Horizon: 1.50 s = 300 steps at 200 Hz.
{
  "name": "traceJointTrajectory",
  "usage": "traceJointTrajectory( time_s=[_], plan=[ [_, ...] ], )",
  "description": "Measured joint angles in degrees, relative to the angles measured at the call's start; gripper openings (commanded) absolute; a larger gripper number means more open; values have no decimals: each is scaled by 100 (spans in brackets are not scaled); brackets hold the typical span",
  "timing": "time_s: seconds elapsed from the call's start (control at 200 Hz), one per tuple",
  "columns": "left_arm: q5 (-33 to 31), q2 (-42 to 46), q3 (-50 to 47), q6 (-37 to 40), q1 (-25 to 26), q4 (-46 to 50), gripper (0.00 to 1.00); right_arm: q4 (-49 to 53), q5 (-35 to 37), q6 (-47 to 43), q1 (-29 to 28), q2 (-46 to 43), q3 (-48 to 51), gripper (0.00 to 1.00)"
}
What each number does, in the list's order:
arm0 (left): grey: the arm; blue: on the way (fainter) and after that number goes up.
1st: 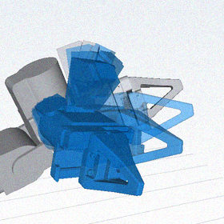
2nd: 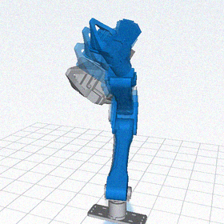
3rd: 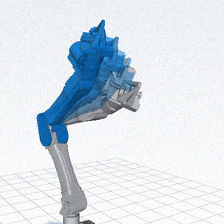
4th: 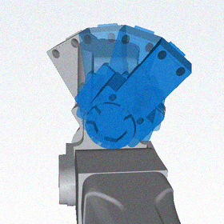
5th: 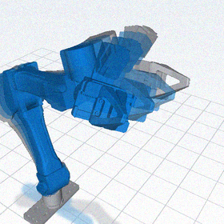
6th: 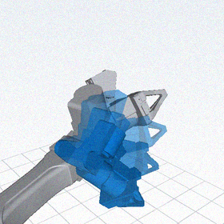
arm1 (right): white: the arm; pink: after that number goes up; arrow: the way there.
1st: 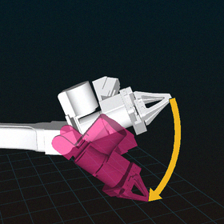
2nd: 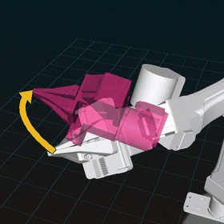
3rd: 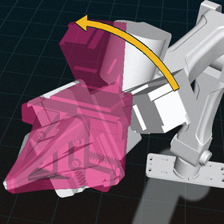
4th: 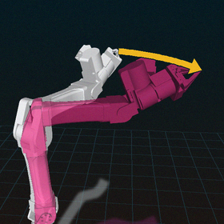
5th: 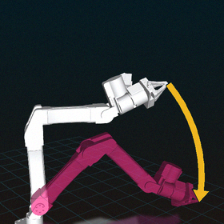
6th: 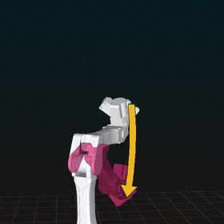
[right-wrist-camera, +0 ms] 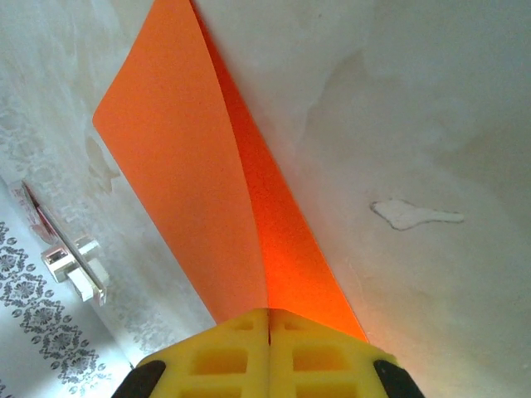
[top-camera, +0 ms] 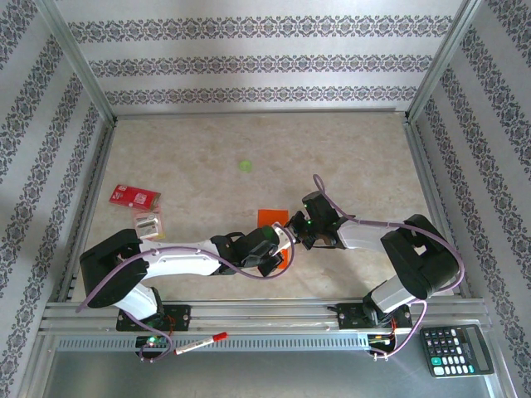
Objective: Fold a paper plane with a square sheet of paper (pick it up from the middle)
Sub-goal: Fold the triangle a second time at the center of the table.
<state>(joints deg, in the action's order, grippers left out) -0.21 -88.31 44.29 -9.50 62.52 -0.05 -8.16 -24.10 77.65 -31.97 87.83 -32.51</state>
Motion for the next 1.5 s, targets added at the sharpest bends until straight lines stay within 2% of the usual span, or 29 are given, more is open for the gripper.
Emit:
traceJointTrajectory(
  time_s=[0.18,0.39,0.5,0.65,0.844,0.939,1.499],
  plan=[
    [426,0,0,-216,-210,-4,0,103,15,-208,39,-9,-7,24],
    [1438,0,-98,-542,-719,-229,0,844,286,-1062,374,-815,-11,36],
    [1917,0,-221,-710,-935,-417,0,1196,417,-1716,409,-1117,-254,36],
    [2393,-20,-284,-907,-1174,-621,0,1316,411,-2409,404,-846,-774,31],
    [2640,-31,-286,-1049,-1237,-743,0,1353,212,-2914,396,192,-1453,4],
    [2688,-37,-295,-1073,-1241,-785,0,1381,144,-3073,345,597,-1635,0],
    [2896,-105,-365,-1252,-1478,-905,0,1569,-197,-3654,293,1211,-1838,0]
  ],
)
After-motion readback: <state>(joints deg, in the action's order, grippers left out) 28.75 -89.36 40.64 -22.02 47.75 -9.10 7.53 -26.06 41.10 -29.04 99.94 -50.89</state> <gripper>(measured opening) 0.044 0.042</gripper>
